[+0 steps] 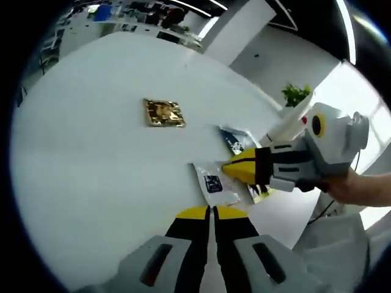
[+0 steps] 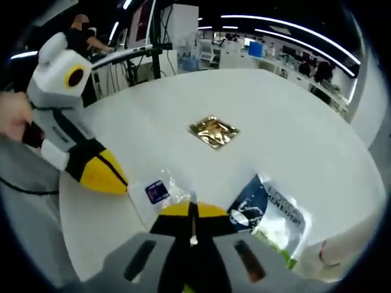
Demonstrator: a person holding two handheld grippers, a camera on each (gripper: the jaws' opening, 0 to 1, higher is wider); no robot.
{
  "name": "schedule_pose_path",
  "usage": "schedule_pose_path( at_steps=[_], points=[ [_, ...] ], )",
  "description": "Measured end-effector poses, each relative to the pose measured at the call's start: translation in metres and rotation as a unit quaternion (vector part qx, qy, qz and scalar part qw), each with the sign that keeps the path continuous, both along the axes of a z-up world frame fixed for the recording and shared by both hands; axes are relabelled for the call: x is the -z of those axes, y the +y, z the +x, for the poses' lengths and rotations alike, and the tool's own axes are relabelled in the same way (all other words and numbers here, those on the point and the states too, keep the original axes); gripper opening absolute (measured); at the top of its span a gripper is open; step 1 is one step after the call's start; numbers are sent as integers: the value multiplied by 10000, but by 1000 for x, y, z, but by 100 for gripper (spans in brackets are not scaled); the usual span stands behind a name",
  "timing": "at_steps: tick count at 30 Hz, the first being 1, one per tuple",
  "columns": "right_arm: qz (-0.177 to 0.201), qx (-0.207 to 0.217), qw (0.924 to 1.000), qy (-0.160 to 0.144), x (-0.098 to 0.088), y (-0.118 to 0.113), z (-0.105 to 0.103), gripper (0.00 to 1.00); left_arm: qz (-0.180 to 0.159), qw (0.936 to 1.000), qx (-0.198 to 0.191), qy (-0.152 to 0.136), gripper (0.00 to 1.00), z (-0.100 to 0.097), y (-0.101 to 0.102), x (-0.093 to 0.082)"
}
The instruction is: Arrange the skincare products in the storage area until every visible bottle or jar stands upright without overlapping.
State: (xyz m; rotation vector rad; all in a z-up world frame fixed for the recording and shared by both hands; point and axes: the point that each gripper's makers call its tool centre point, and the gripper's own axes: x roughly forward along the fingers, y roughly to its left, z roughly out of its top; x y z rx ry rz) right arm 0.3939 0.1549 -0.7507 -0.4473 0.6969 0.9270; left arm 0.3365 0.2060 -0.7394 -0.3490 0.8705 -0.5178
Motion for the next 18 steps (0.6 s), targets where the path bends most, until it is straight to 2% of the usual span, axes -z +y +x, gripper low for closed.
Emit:
schedule_pose_path(
  at_steps=[4, 7, 10, 14, 18],
  points=[
    [8, 4, 10000, -9, 0, 1, 1, 1, 307, 9988, 306, -240, 2, -5, 3, -9],
    [-1, -7, 10000, -31, 0, 1, 1, 1, 746, 9929, 600, -707, 3, 1, 4, -19],
    [3, -11, 10000, -21, 0, 1, 1, 1, 919, 9870, 855, -1008, 5, 9, -2, -25],
    [-17, -70, 10000, -36, 0, 2, 2, 1, 1190, 9741, 1344, -1374, 8, 21, -18, -27],
    [-56, -294, 9995, -87, 0, 4, 3, 1, 1592, 9573, 1799, -1611, 13, 29, -30, -20]
  ],
)
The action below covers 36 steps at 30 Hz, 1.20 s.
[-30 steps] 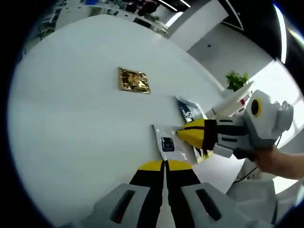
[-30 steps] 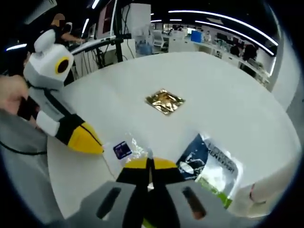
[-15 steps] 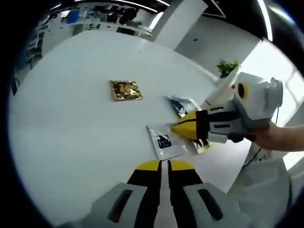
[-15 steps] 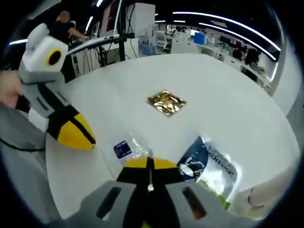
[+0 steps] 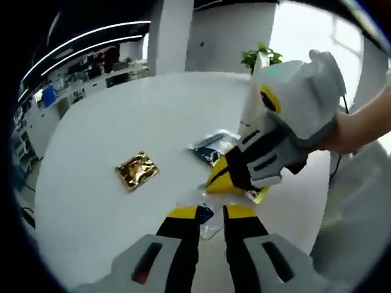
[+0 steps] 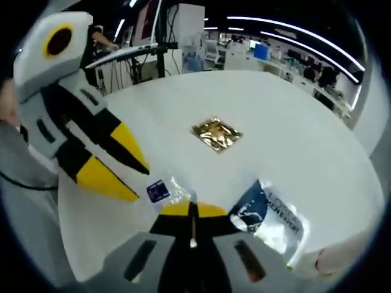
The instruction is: Arrange the skincare products in the storage area until every visible bottle or jar stands upright without overlapping.
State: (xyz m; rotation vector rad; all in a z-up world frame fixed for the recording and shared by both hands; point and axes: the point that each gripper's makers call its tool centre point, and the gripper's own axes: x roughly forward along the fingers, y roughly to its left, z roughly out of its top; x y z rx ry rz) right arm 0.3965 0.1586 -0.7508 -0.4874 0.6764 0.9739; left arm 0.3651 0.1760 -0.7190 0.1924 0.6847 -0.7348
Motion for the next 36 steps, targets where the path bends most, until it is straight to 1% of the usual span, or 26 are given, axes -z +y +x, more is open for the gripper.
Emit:
schedule_pose_path(
  at_steps=[3, 5, 11, 14, 15, 16, 18, 23, 25, 26, 27, 28, 29, 33, 36],
  points=[
    [-24, -117, 9999, 8, 0, 0, 0, 1, 113, 9999, 82, 19, 14, 1, -4, 8],
    [-56, -203, 9998, -18, 0, 1, 1, 1, 240, 9997, 105, 7, 14, 2, -3, 12],
    [-118, -333, 9994, -69, 0, 1, 0, 1, 464, 9988, 100, -86, 16, 6, 1, 16],
    [-101, -323, 9994, -55, 0, 1, 1, 1, 639, 9976, 264, -100, 16, 4, -1, 21],
    [-105, -325, 9994, -59, 0, 1, 0, 1, 774, 9964, 351, -69, 16, 2, 0, 26],
    [-107, -326, 9994, -61, 0, 1, 0, 1, 826, 9959, 373, -73, 16, 1, -1, 29],
    [-137, -331, 9993, -90, 0, 1, 0, 1, 773, 9965, 315, -93, 16, 2, -1, 26],
    [-157, -321, 9993, -111, -1, 1, 0, 2, 699, 9971, 308, -60, 16, 2, 0, 26],
    [-141, -238, 9994, -216, -3, -1, 4, 7, 691, 9971, 299, -48, 16, 2, 0, 26],
    [-3, -175, 9994, -294, -8, 0, 6, 10, 694, 9971, 295, -41, 16, 2, 0, 26],
    [19, -173, 9992, -360, -11, -1, 7, 13, 704, 9971, 295, -35, 16, 2, 0, 27],
    [136, -121, 9988, -449, -18, -2, 8, 16, 711, 9970, 294, -32, 16, 2, 0, 27],
    [139, -111, 9987, -485, -21, -3, 8, 18, 722, 9969, 297, -33, 16, 2, 0, 27],
    [184, 7, 9984, -531, -28, -12, 9, 21, 741, 9968, 312, -39, 16, 2, 0, 27],
    [237, 105, 9982, -535, -32, -18, 9, 25, 784, 9963, 339, -40, 16, 2, -1, 27]
  ],
)
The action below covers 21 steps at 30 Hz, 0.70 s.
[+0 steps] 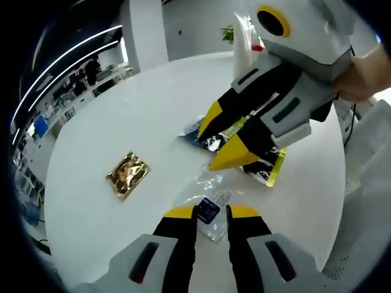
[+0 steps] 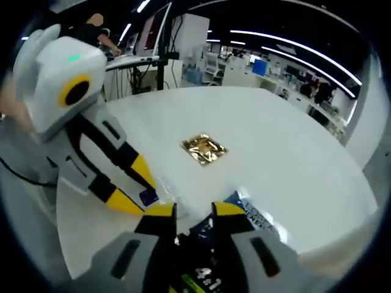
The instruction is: Arrange the skincare products in the storage area until every visible bottle or jar stands upright without overlapping.
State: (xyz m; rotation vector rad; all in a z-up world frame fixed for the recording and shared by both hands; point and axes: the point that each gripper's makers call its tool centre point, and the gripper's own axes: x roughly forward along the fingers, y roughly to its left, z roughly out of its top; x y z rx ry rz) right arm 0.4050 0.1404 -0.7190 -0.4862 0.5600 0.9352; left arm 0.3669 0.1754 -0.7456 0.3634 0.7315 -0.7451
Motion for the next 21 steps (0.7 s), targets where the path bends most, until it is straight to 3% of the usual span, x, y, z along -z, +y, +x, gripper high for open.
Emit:
schedule_pose_path(
  at_steps=[5, 12, 21],
  points=[
    [274, 128, 9995, 84, -7, -6, -6, 30, 41, 10000, 1, 20, 16, 0, 0, 0],
    [304, 260, 9991, 171, -7, -16, -18, 31, 70, 10000, -61, 12, 22, 3, 3, -2],
    [391, 402, 9980, 297, -6, -27, -37, 33, 169, 9998, -88, -4, 24, 3, 7, -6]
  ],
)
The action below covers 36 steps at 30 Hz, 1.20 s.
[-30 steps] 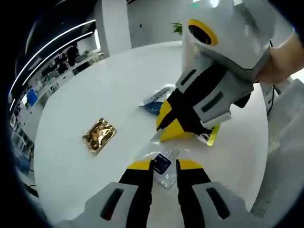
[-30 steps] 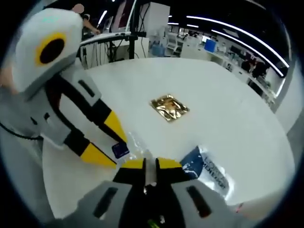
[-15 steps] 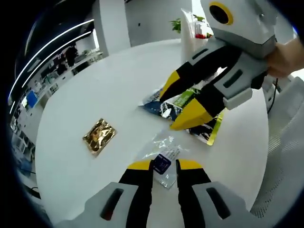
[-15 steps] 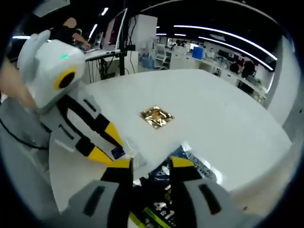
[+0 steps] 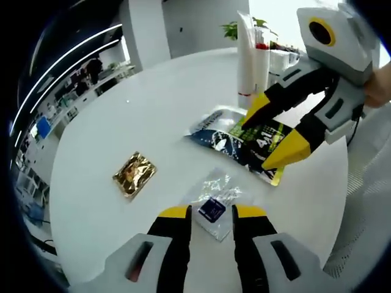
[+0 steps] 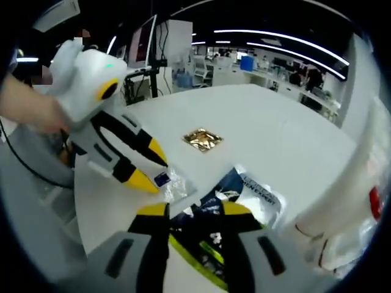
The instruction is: Arrange the skincare products in the storage area until every visible bottle or jar stands upright without overlapping.
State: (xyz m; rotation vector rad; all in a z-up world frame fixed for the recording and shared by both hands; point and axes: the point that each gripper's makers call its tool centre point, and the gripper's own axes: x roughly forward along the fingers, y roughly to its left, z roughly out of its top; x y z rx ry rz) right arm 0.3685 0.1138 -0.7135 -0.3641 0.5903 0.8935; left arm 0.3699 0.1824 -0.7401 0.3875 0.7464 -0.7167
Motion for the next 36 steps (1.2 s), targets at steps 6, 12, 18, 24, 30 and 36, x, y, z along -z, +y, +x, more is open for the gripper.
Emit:
schedule_pose_path(
  at_steps=[6, 12, 18, 24, 30, 36],
  points=[
    [77, 72, 9999, 34, -3, -6, -8, 37, 20, 10000, 0, -12, 26, -3, -1, -4],
    [166, 112, 9998, 95, -6, -9, -15, 43, 65, 10000, 6, -16, 30, -9, -1, -9],
    [282, 147, 9994, 113, -12, -9, -23, 56, 83, 10000, 0, 2, 33, -17, 0, -13],
    [448, 234, 9986, 157, -19, -14, -37, 61, 183, 9998, 30, 12, 42, -30, 3, -17],
    [609, 381, 9974, 65, -31, -31, -51, 65, 236, 9997, -45, 75, 54, -43, 10, -22],
    [605, 476, 9970, 85, -35, -47, -63, 69, 99, 9996, -258, 89, 58, -55, 15, -29]
  ],
)
